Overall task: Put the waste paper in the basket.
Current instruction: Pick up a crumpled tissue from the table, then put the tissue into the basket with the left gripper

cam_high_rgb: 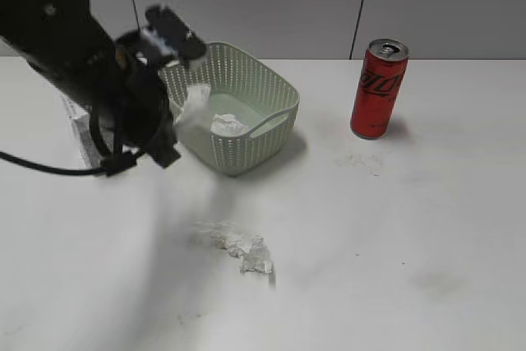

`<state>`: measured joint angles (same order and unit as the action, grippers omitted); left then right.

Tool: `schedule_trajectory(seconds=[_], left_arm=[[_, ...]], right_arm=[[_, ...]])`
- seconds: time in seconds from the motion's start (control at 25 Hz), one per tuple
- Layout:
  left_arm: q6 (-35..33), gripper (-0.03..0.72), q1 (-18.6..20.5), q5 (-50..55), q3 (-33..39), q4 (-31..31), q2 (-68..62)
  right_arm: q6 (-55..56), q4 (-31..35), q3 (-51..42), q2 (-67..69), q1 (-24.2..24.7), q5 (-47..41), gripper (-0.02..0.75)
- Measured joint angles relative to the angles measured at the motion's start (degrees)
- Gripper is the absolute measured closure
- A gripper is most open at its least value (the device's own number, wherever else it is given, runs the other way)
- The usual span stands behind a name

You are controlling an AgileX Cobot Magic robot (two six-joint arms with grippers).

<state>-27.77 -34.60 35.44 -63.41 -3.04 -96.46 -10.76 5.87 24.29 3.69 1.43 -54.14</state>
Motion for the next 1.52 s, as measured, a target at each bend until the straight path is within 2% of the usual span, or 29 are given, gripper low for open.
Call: schedule_trajectory(seconds=[0.16, 0.32, 0.48, 0.68, 0.8, 0.92, 1.0, 1.04, 1.08, 1.16, 1.28, 1.52], left_arm=[[0.00, 0.662, 0.00, -19.35, 0.05, 0.36, 3.06], [0.00, 0.662, 0.00, -38.37, 0.05, -0.74, 0.53], [0.00, 0.662, 0.00, -49.82, 0.05, -3.81, -5.60], [0.00, 0.650, 0.00, -57.78, 0.16, -10.27, -12.42], [0.00, 0.564, 0.00, -60.30, 0.16, -12.44, -14.96], [-0.02, 0.348, 0.00, -60.75, 0.16, -12.82, -15.94], [-0.02, 0.156, 0.00, -61.11, 0.16, -13.00, -16.06], [-0.02, 0.090, 0.00, -61.40, 0.16, -13.07, -16.06], [-0.02, 0.057, 0.00, -61.59, 0.16, -13.13, -16.06], [-0.02, 0.022, 0.00, -61.59, 0.16, -13.36, -16.06], [-0.02, 0.011, 0.00, -59.68, 0.16, -13.49, -15.23], [-0.02, 0.030, 1.36, -46.03, 0.18, -13.57, -7.99]], right_arm=[[0.00, 0.00, 0.00, 0.00, 0.00, 0.00, 0.186], [0.00, 0.00, 0.00, 0.00, 0.00, 0.00, 0.186], [0.00, 0.00, 0.00, 0.00, 0.00, 0.00, 0.186], [0.00, 0.00, 0.00, 0.00, 0.00, 0.00, 0.186], [0.00, 0.00, 0.00, 0.00, 0.00, 0.00, 0.186], [0.00, -0.05, 0.00, 0.00, 0.00, 0.00, 0.186], [0.00, -0.05, 0.00, 0.00, 0.00, 0.00, 0.186], [0.00, -0.05, 0.00, 0.00, 0.00, 0.00, 0.186], [0.00, -0.05, 0.00, 0.00, 0.00, 0.00, 0.186], [0.00, -0.05, 0.00, 0.00, 0.00, 0.00, 0.186], [0.00, -0.05, 0.00, 0.00, 0.00, 0.00, 0.186], [0.00, -0.05, 0.00, 0.00, 0.00, 0.00, 0.186]])
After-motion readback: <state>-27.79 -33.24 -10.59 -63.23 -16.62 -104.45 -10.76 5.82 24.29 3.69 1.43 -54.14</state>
